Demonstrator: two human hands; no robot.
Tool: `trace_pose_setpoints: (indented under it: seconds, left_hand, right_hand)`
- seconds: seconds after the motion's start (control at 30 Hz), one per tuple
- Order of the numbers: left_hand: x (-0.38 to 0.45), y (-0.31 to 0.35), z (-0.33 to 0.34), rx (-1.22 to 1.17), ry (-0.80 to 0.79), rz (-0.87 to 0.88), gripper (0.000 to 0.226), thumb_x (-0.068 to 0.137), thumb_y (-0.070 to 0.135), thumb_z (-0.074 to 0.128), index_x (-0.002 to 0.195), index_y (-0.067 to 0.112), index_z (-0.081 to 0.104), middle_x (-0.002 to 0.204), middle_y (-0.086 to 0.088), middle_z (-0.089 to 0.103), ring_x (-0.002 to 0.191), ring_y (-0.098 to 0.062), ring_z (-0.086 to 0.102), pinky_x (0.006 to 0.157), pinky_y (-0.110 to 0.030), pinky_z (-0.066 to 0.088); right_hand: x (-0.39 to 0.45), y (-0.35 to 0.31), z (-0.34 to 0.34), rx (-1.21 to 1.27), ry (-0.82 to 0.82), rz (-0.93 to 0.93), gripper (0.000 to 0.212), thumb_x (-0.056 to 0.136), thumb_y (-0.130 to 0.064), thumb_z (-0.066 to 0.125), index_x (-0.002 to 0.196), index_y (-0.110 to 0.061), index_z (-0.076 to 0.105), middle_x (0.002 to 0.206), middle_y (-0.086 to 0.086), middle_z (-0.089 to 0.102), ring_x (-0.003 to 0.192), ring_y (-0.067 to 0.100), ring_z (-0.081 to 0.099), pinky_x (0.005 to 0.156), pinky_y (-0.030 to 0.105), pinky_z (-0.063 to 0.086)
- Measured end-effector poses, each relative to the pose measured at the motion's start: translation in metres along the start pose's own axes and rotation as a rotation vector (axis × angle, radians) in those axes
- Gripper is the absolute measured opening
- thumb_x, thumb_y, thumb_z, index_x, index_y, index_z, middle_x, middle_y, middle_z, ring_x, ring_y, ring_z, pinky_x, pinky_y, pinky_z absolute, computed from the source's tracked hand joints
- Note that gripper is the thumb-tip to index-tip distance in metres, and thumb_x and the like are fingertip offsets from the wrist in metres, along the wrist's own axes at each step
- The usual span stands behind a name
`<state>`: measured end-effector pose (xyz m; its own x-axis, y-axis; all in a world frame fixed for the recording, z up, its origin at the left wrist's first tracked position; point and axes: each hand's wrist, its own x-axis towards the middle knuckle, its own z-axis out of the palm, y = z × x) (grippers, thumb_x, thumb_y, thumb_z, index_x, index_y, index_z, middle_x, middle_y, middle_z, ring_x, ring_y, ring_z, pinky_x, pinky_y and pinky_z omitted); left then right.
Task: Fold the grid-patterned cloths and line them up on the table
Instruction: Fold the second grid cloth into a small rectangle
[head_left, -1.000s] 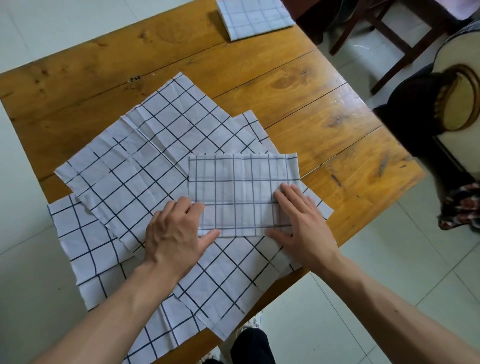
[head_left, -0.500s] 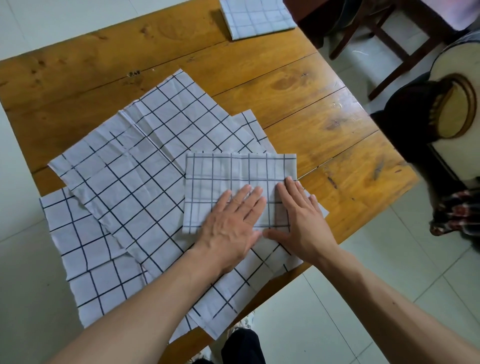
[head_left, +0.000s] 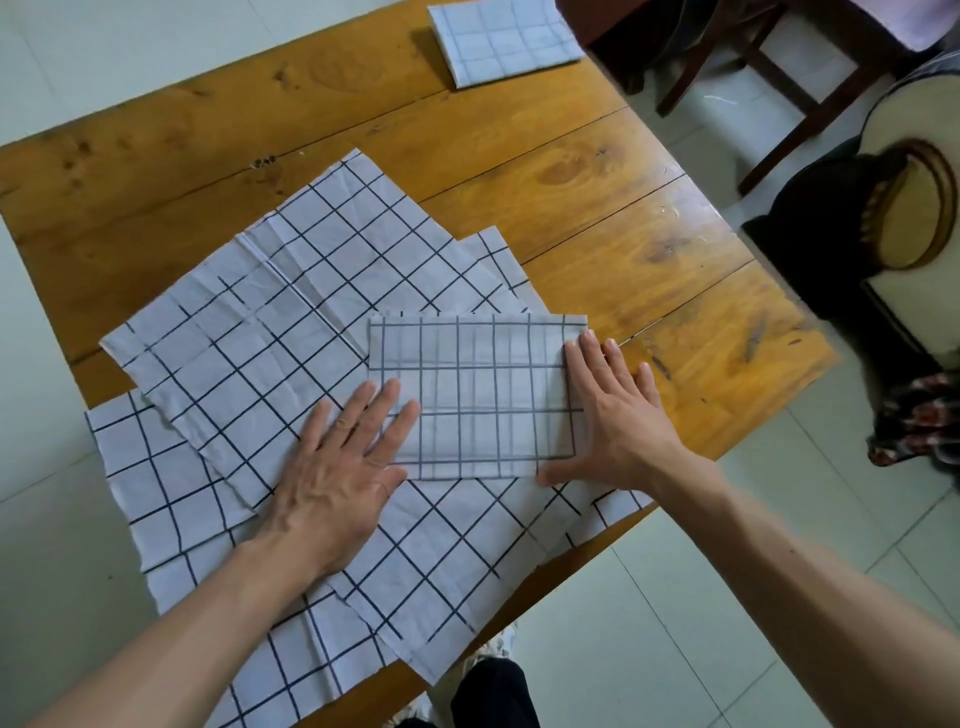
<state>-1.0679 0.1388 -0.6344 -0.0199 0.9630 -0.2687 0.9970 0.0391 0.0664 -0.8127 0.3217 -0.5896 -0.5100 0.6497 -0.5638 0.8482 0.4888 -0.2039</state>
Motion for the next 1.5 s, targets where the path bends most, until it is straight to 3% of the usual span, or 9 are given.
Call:
trace_pose_setpoints:
  seconds: [0.27,0.57,0.77,0.87,1.03,1.27,1.5]
  left_hand:
    - [-0.003,-0.006,0.003,0.012,0.037,0.034,0.062,0.099,0.039,0.023,0.159,0.024,0.012,0.167,-0.002,0.007,0.154,-0.023,0.008,0.119,-0.049,0.011]
    - [-0.016,-0.006,-0.005,-0.033,0.045,-0.024,0.061,0.095,0.029,0.029,0.156,0.026,0.023,0.166,-0.005,0.014,0.153,-0.025,0.013,0.119,-0.046,0.012]
    - [-0.010,0.002,-0.018,-0.162,0.117,0.033,0.059,0.080,0.016,0.058,0.138,0.015,0.052,0.157,-0.011,0.035,0.143,-0.030,0.034,0.107,-0.051,0.039]
    - [-0.009,0.005,-0.020,-0.156,0.066,0.086,0.068,0.067,0.010,0.074,0.132,0.014,0.057,0.150,-0.011,0.045,0.137,-0.032,0.044,0.103,-0.048,0.044]
    - [-0.001,0.011,-0.031,-0.202,0.021,0.096,0.070,0.063,0.029,0.081,0.129,0.015,0.060,0.142,-0.009,0.053,0.127,-0.030,0.051,0.093,-0.046,0.050]
    - [0.012,0.022,-0.042,-0.133,0.028,0.236,0.074,0.053,0.024,0.083,0.122,0.019,0.058,0.134,-0.006,0.056,0.120,-0.028,0.054,0.092,-0.042,0.049]
    - [0.021,0.032,-0.048,-0.078,0.000,0.237,0.083,0.050,0.016,0.085,0.128,0.017,0.055,0.137,-0.008,0.053,0.124,-0.029,0.051,0.095,-0.043,0.047]
  right_hand:
    - [0.013,0.023,-0.023,-0.060,-0.082,-0.098,0.144,0.059,-0.063,0.082,0.148,-0.033,-0.028,0.156,-0.008,-0.034,0.142,0.017,-0.035,0.116,0.046,-0.020]
    - [0.010,0.028,-0.028,-0.185,-0.088,-0.151,0.147,0.057,-0.064,0.082,0.150,-0.027,-0.026,0.156,-0.001,-0.034,0.142,0.020,-0.033,0.118,0.044,-0.015]
    - [-0.013,0.005,-0.024,-0.232,-0.003,-0.168,0.143,0.064,-0.056,0.082,0.148,-0.028,-0.032,0.147,0.008,-0.048,0.139,0.026,-0.040,0.120,0.050,-0.014]
    - [-0.024,-0.020,-0.008,-0.156,0.051,-0.227,0.125,0.075,-0.064,0.069,0.151,-0.027,-0.023,0.155,0.007,-0.036,0.144,0.021,-0.032,0.122,0.045,-0.008]
    - [-0.030,-0.041,0.017,-0.006,0.152,-0.190,0.103,0.079,-0.060,0.068,0.156,-0.022,0.011,0.164,0.002,0.005,0.150,0.020,0.007,0.120,0.037,0.019]
    - [-0.025,-0.039,0.016,-0.012,0.130,-0.159,0.105,0.075,-0.058,0.074,0.154,-0.024,0.015,0.163,0.000,0.007,0.150,0.021,0.010,0.118,0.037,0.023]
    - [-0.025,-0.039,0.016,-0.028,0.122,-0.155,0.105,0.075,-0.060,0.072,0.154,-0.025,0.013,0.163,0.000,0.006,0.149,0.020,0.010,0.118,0.036,0.023]
